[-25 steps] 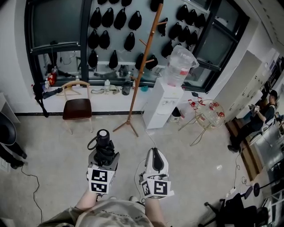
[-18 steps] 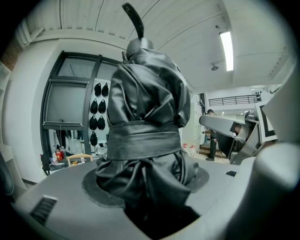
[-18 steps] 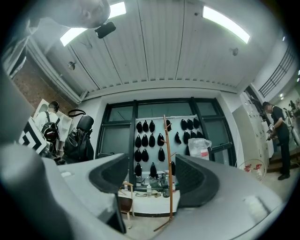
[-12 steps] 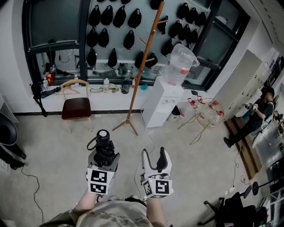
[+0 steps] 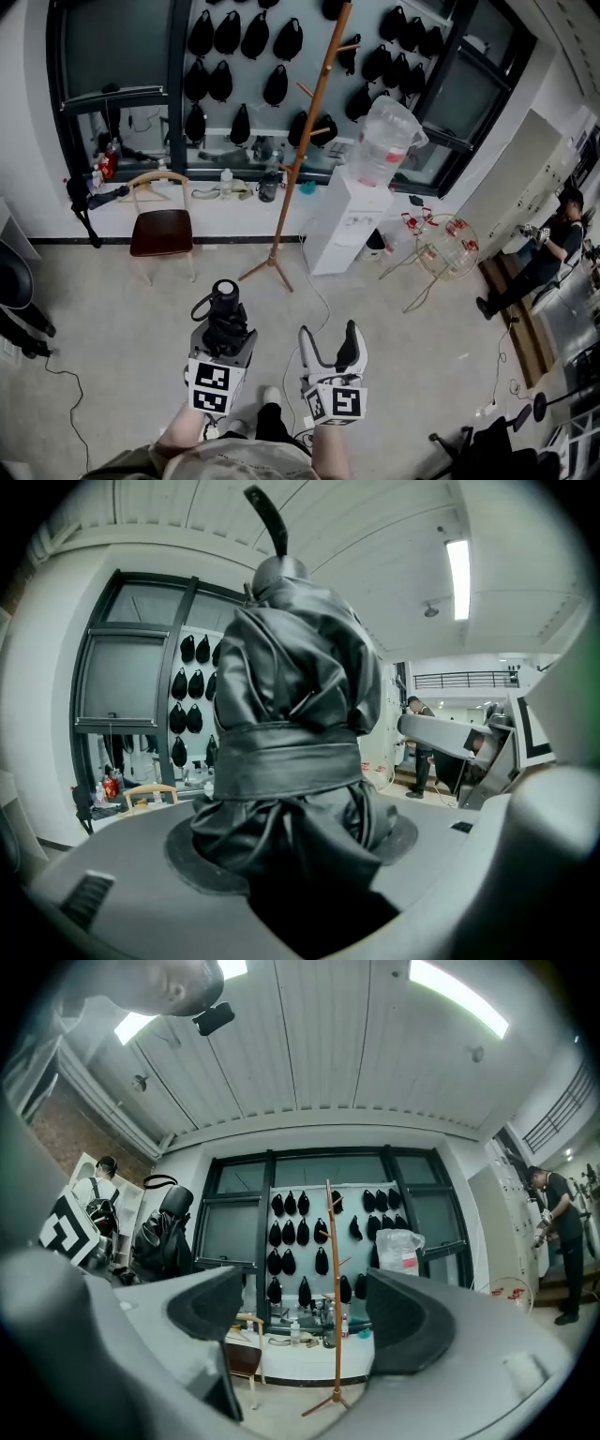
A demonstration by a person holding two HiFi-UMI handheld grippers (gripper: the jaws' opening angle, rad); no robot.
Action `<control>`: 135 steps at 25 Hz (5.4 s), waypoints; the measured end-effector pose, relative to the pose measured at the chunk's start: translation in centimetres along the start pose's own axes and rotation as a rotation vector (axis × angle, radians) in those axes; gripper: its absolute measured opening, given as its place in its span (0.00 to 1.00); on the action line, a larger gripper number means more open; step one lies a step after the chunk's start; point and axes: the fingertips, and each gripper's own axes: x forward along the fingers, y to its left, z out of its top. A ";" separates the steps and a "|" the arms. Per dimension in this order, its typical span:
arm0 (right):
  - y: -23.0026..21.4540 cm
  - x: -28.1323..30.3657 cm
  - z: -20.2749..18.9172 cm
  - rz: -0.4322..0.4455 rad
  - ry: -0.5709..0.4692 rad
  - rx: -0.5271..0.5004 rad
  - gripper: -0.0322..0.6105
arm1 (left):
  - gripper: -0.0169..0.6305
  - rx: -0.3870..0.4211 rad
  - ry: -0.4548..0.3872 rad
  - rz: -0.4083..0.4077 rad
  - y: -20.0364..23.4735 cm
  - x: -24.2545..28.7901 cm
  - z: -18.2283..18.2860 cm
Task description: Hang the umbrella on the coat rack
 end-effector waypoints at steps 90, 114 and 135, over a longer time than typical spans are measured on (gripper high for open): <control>-13.8 57.2 7.7 0.936 0.079 0.251 0.37 | 0.56 0.224 -0.070 -0.492 3.9 54.0 26.6; -16.7 65.1 11.8 0.933 -0.014 0.238 0.37 | 0.71 0.203 -0.074 -0.339 8.5 58.1 26.2; -17.2 70.2 15.1 0.756 -0.059 0.224 0.37 | 0.55 0.237 -0.103 -0.444 10.7 60.1 30.9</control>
